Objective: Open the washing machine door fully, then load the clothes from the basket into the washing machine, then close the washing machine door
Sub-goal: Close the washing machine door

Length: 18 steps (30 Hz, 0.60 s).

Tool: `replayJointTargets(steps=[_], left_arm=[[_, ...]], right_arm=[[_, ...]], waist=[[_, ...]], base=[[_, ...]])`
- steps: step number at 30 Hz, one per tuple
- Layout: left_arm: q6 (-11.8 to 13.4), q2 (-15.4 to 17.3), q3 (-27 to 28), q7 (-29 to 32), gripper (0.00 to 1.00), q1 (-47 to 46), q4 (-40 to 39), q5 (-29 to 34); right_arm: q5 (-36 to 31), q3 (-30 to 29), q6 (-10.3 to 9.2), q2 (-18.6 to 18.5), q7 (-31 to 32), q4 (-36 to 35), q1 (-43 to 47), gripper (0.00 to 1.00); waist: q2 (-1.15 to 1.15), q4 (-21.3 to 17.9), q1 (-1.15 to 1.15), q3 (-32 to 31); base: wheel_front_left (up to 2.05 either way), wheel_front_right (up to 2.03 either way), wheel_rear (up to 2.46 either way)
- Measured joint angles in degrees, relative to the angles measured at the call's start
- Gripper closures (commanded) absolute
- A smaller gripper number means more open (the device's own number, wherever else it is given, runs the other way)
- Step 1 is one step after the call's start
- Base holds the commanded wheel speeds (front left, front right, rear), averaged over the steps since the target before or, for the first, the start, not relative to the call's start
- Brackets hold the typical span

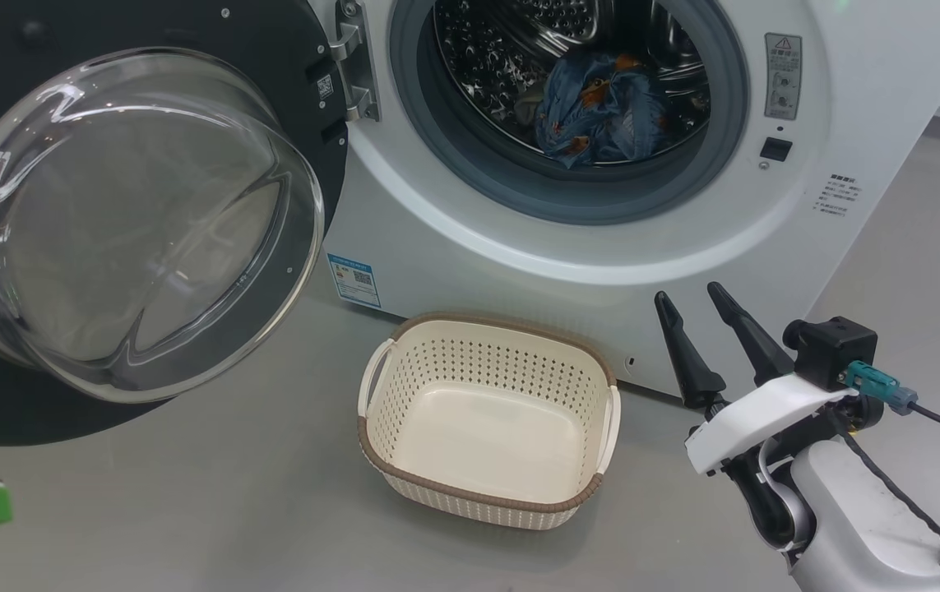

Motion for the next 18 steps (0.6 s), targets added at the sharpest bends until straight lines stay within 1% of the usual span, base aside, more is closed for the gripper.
replayJointTargets(steps=[2, 6, 11, 18], left_arm=[[-0.46, 1.18, 1.81, 0.05, 1.0, -2.11, -1.78, -1.37], [-1.35, 3.59, 6.27, 1.23, 1.0, -5.91, -4.0, -6.02], [-2.98, 7.06, 13.36, 3.47, 1.0, -10.03, -3.52, -13.54], [-4.19, 7.57, 21.11, 9.48, 1.0, -15.17, 2.66, -28.38]], right_arm=[[0.0, -0.01, 0.0, 0.01, 0.0, -0.01, -0.01, 0.0], [0.0, 0.0, 0.0, 0.03, 0.0, -0.01, -0.02, 0.0], [0.0, 0.79, 0.0, 0.19, 0.01, 0.01, -0.04, 0.0], [-0.01, 1.21, 0.0, -0.02, 0.01, 0.2, -0.07, 0.0]], waist=[[0.0, 0.08, 0.0, -0.01], [0.0, 0.11, 0.0, -0.04], [0.0, -0.42, 0.0, -0.03], [0.0, -1.72, 0.0, 0.1]], base=[[0.0, 0.0, 0.0], [0.0, 0.0, 0.0], [0.0, 0.0, 0.0], [0.0, 0.0, 0.0]])
